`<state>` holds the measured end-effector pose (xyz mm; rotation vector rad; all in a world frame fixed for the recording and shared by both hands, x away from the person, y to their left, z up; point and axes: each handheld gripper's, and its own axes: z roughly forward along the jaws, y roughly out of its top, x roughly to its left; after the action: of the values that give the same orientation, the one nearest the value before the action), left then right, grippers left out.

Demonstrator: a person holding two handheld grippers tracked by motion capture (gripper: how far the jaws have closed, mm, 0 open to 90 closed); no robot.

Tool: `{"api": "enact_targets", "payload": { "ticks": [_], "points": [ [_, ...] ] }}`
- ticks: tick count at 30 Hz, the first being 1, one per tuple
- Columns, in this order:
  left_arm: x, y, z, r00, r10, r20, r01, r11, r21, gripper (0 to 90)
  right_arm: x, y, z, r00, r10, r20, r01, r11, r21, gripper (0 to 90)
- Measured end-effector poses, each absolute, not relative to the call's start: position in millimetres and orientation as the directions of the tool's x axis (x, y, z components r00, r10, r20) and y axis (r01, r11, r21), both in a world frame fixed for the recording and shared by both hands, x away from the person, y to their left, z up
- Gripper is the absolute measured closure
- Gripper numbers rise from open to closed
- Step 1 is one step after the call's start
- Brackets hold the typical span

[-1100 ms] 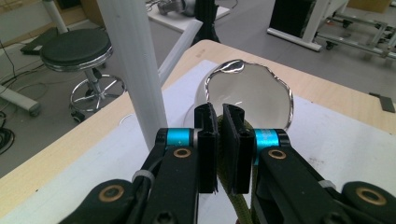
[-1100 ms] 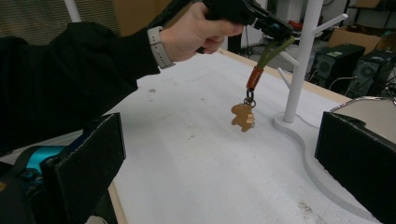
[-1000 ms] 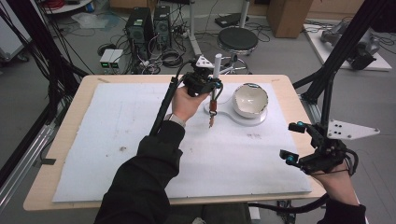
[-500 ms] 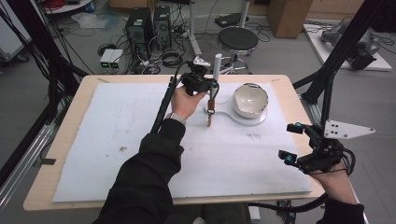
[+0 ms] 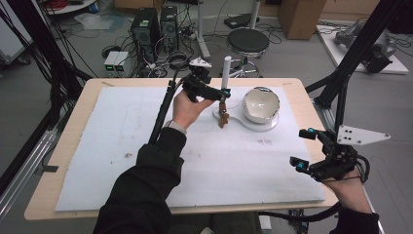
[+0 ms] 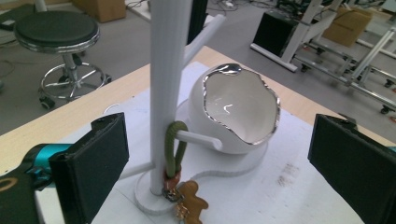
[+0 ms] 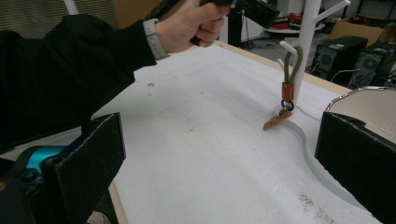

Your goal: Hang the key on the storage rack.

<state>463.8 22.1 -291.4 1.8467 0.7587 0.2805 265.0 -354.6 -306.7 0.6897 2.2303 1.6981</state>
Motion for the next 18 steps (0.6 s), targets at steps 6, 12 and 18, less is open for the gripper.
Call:
{"api": "enact_targets", "payload": {
  "ticks": [6, 12, 18],
  "points": [
    [437, 52, -283, 0.785, 0.601, -0.151, 0.326, -0.192, 0.926, 5.5, 267, -356, -308, -0.842, 0.533, 0.083, 0.220, 0.198, 0.955, 0.9],
    [412, 89, -280, 0.791, 0.594, -0.145, 0.302, -0.173, 0.938, 5.5, 271, -357, -307, -0.820, 0.568, 0.073, 0.226, 0.203, 0.953, 0.9],
    [390, 129, -280, 0.793, 0.591, -0.149, 0.297, -0.161, 0.941, 5.5, 279, -359, -307, -0.803, 0.590, 0.080, 0.226, 0.178, 0.958, 0.9]
  ]
}}
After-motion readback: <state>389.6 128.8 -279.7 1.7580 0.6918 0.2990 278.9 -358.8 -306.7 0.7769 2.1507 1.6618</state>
